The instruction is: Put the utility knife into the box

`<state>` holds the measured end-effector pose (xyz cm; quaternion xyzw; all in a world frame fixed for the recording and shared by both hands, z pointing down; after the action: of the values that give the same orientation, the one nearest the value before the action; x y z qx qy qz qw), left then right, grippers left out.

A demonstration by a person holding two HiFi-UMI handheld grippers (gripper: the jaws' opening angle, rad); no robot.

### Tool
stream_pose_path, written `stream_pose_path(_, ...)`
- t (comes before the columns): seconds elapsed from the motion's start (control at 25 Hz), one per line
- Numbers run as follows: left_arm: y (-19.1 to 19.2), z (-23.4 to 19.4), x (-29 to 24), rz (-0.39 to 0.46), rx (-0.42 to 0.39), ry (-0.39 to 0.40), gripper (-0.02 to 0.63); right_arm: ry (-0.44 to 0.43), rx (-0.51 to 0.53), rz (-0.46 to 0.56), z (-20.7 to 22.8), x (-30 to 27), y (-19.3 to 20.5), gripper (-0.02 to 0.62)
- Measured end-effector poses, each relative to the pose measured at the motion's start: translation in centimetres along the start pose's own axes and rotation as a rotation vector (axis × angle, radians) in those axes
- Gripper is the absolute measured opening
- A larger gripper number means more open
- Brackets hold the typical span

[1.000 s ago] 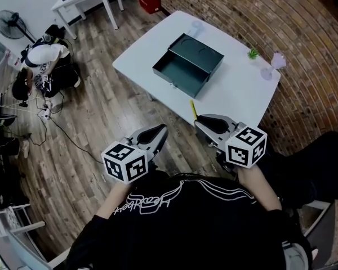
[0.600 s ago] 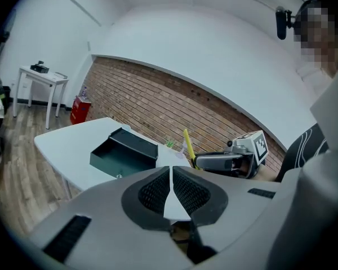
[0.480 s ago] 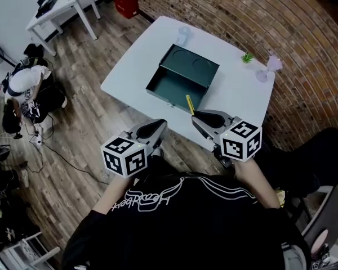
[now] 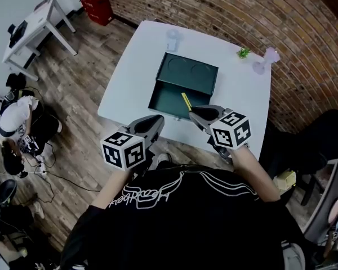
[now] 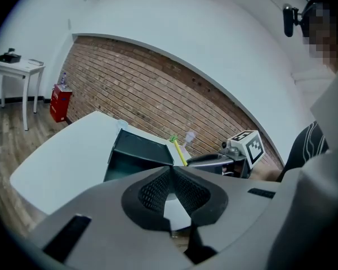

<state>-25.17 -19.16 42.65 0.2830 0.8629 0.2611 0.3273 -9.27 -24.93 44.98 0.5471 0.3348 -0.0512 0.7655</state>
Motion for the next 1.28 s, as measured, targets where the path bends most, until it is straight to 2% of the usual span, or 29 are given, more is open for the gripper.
stream_pose_path(0.36,-2.8,-4.9,-1.1,-0.078,-0.028,0.048,0.04,0.109,0.037,-0.166,2.2,-5.1,1.6,0.067)
stream_pose_path(0.8,-4.3,-8.7,-1.6,-0.109,-0.007,0.023,0.041,0.205,0.093,-0.407,4.9,-9.0,4.8,0.067)
stream_pose_path(1.08,-4.8,-9.7,-1.4,-0.1,0.005,0.02,0.04,0.211,0.146,-0.553,5.5,-11.0,5.7,0.067)
stream_pose_path(1.28,-5.1,-9.8,-1.3,-0.092,-0.024,0.01,0.04,0.228,0.223,-0.666,5.8,-12.1,6.0,0.067)
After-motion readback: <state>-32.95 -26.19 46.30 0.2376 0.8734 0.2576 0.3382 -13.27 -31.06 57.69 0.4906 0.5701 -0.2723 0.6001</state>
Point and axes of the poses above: the fingertips, and each gripper's own axes: x backward along the fingers, z to its right, y out of its underside, the point moved 5 cm from there along x, backward along the fingers, and after that the axes turned 11 degrees about x, right-handed, at the moved point
